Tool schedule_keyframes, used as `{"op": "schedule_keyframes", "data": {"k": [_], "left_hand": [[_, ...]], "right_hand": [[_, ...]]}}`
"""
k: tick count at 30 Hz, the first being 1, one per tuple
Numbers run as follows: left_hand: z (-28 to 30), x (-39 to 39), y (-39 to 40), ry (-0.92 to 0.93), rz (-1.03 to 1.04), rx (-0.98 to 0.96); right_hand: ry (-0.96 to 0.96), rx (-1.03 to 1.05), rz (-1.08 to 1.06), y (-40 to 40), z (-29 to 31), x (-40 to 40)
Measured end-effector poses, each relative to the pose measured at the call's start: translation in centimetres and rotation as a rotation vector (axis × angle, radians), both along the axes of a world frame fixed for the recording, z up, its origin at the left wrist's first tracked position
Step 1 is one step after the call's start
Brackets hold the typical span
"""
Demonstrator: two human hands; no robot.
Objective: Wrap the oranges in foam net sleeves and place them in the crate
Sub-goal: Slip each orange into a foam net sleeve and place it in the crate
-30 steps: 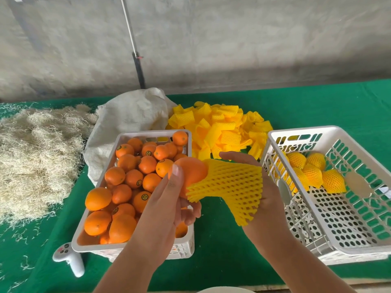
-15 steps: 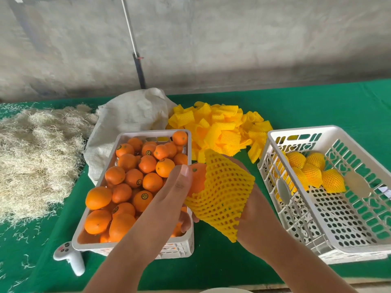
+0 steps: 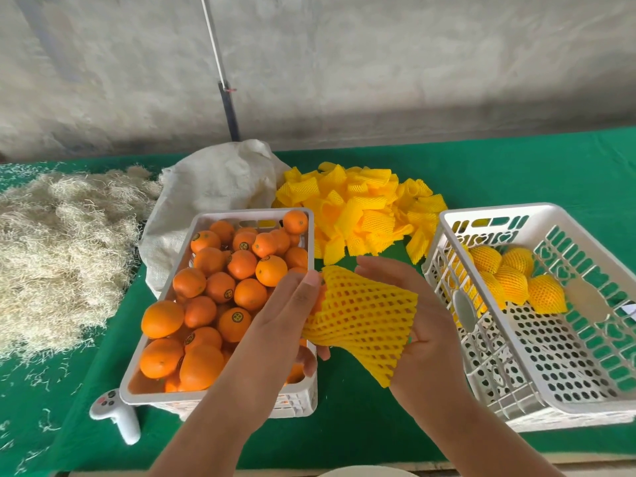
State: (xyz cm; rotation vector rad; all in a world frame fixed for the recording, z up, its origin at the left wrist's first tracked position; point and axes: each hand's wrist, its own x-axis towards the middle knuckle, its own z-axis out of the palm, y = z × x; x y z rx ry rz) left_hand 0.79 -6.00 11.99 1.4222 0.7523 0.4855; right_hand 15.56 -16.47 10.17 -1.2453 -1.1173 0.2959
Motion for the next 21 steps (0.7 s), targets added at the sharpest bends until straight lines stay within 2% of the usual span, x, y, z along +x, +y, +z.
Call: {"op": "schedule_keyframes", "data": {"k": [4,8,14,21], "left_hand": [[0.7,-0.1,0.1,-0.007,-0.011,0.071],[1.3,-0.4,-0.1,0.046,-0.073,0.139],[1.6,-0.8,-0.2,0.098,-0.148,0.137],[1.2,-0.2,-0.3,0.081,-0.078,0.154]], "right_hand": [[-0.03,-0.035,0.028,0.3,0.4,0.3],[-0.058,-0.162,0.093,0.2,-0.6,1.0],[-0.269,-0.369,0.109,-0.4,-1.0,1.8],[-0.259,-0.347,0.055,-1.0,-1.1,2.1]]}}
